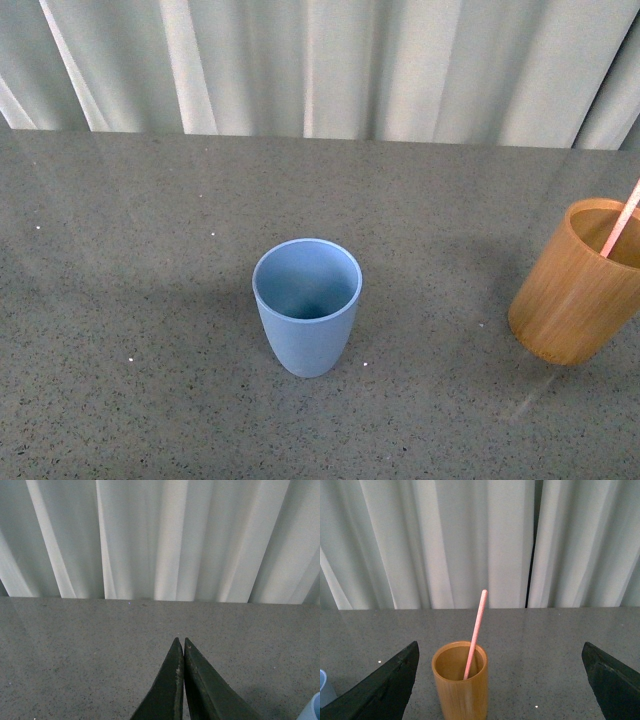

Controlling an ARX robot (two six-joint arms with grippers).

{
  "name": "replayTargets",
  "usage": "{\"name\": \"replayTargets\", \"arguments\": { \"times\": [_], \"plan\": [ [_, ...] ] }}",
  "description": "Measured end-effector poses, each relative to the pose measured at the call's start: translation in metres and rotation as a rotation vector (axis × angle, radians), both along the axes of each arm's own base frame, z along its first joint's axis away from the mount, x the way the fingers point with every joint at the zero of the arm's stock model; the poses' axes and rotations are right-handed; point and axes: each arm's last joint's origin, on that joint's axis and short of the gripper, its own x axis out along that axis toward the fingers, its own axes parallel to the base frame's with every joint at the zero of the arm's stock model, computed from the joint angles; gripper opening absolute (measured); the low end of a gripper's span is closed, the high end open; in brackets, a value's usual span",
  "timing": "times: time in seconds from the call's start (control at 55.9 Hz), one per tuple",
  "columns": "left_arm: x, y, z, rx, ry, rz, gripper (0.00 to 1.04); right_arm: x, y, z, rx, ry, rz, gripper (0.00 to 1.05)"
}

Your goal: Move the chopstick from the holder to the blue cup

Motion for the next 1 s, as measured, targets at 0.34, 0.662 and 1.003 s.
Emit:
{"name": "replayTargets", "arguments": {
  "times": [0.34, 0.662, 1.003],
  "plan": [
    [-0.024, 0.011, -0.015, 0.0, 0.007, 0.009, 0.04, 0.0, 0.0, 0.0, 0.0, 0.0, 0.0, 0.95],
    [-0.038, 0.011, -0.008, 0.001, -0.019, 0.009, 0.04, 0.0, 0.0, 0.0, 0.0, 0.0, 0.0, 0.95],
    [-0.05, 0.011, -0.005, 0.001, -0.029, 0.009, 0.04, 0.0, 0.0, 0.0, 0.0, 0.0, 0.0, 0.95]
  ]
}}
